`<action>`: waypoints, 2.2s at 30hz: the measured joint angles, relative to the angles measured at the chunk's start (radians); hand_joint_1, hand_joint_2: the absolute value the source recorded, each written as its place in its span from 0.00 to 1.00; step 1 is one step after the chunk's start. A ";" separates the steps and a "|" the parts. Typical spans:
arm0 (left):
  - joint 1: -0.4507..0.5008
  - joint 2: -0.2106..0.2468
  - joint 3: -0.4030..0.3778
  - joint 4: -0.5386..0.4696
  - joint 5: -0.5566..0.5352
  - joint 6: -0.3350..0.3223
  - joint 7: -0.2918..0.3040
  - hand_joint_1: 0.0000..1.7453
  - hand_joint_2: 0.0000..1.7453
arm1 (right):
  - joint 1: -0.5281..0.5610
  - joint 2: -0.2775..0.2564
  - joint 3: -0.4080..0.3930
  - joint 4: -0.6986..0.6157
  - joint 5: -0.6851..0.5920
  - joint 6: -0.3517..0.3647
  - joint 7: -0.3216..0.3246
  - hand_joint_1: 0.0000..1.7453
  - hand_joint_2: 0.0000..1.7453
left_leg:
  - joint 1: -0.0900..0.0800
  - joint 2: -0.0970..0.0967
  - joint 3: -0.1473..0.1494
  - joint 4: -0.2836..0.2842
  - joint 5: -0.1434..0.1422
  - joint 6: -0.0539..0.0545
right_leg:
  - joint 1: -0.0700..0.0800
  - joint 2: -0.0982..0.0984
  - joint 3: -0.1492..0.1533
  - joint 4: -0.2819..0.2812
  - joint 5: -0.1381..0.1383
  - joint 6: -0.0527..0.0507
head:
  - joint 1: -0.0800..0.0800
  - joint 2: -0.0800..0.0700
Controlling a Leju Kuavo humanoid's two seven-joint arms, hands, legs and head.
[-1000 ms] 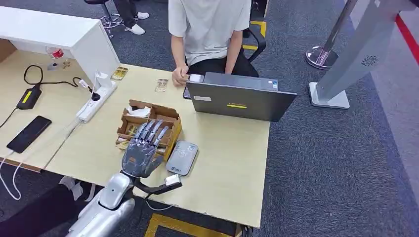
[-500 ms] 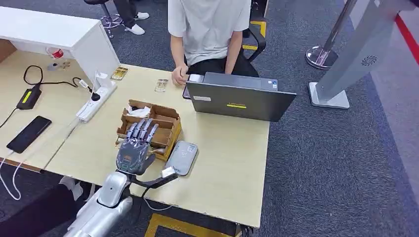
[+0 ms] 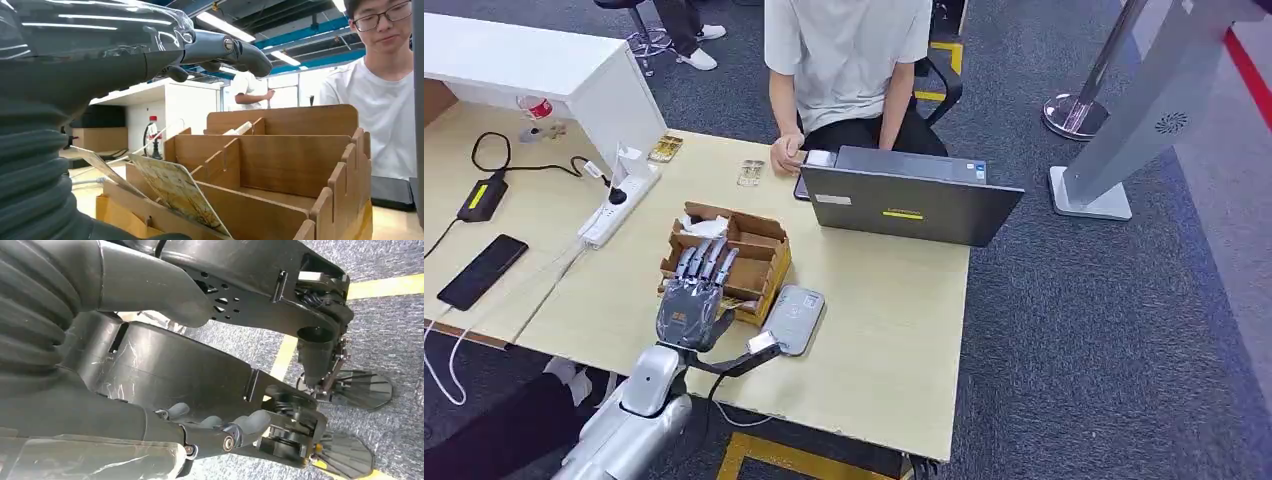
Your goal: Pass the card to the sensor for recognition and then transmit it.
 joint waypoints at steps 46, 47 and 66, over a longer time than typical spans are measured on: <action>0.037 -0.100 0.086 -0.421 0.097 0.037 -0.295 1.00 1.00 | 0.000 -0.010 -0.031 -0.002 0.051 0.036 -0.013 0.00 1.00 | 0.000 -0.001 0.000 0.000 0.000 0.000 | 0.000 -0.002 0.000 0.000 0.000 0.000 | 0.000 0.000; 0.021 -0.105 0.086 -0.426 0.097 0.037 -0.285 1.00 1.00 | -0.001 -0.010 -0.032 -0.002 0.053 0.036 -0.013 0.00 1.00 | 0.000 -0.002 0.000 0.000 0.000 0.000 | 0.000 -0.003 0.001 0.000 0.000 0.000 | 0.000 0.000; -0.063 -0.007 -0.051 -0.295 0.136 -0.252 -0.106 0.00 1.00 | -0.010 -0.010 -0.050 -0.004 0.047 0.077 0.014 0.00 1.00 | 0.000 -0.001 0.000 0.000 0.000 0.000 | 0.000 -0.002 0.000 0.000 0.000 0.000 | 0.000 0.000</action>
